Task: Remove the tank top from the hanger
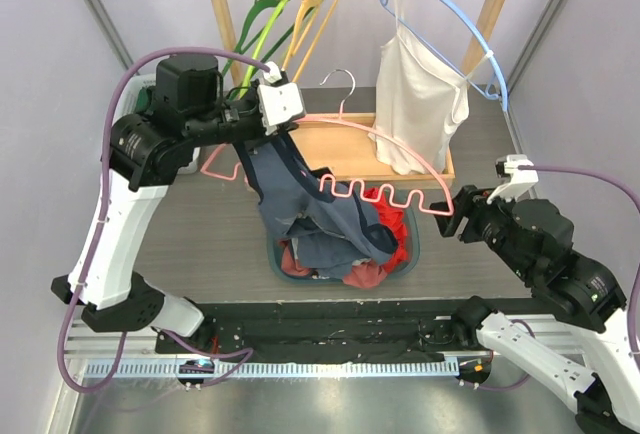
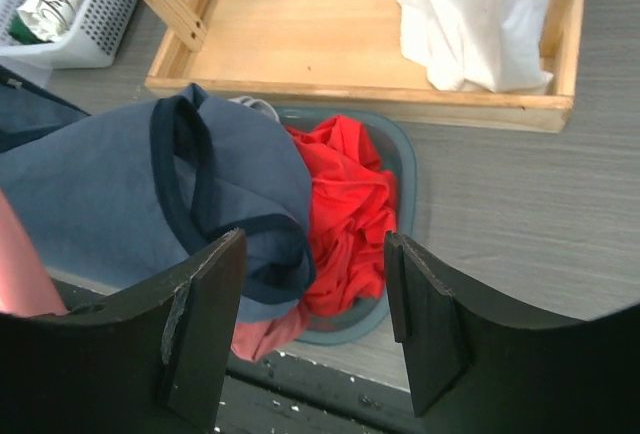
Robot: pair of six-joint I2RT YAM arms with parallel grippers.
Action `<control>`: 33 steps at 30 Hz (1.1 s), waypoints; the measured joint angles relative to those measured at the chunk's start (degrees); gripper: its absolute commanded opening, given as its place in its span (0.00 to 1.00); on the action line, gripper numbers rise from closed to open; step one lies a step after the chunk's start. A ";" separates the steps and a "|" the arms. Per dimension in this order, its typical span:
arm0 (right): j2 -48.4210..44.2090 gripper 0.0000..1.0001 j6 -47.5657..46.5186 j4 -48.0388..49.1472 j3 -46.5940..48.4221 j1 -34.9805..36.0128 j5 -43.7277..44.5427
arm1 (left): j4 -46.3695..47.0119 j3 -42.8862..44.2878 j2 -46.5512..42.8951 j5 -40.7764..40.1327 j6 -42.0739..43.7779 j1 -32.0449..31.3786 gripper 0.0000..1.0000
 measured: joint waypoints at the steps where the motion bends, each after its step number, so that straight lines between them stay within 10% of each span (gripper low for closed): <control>1: -0.11 0.65 0.35 -1.20 0.44 0.07 0.28 | 0.02 0.00 -0.07 -0.26 0.09 -0.33 0.00; 16: -5.99 0.73 4.50 -7.41 2.75 0.57 23.19 | 3.04 -3.13 -9.84 -8.35 -3.32 -0.66 0.00; 22: -7.54 0.78 -6.67 6.03 7.43 0.63 4.11 | 2.84 -10.91 -15.32 -5.97 -3.48 -0.66 0.00; 33: 17.33 0.82 -17.68 13.77 23.82 0.63 -30.93 | 2.56 -13.51 -9.64 -4.59 3.54 -5.49 0.00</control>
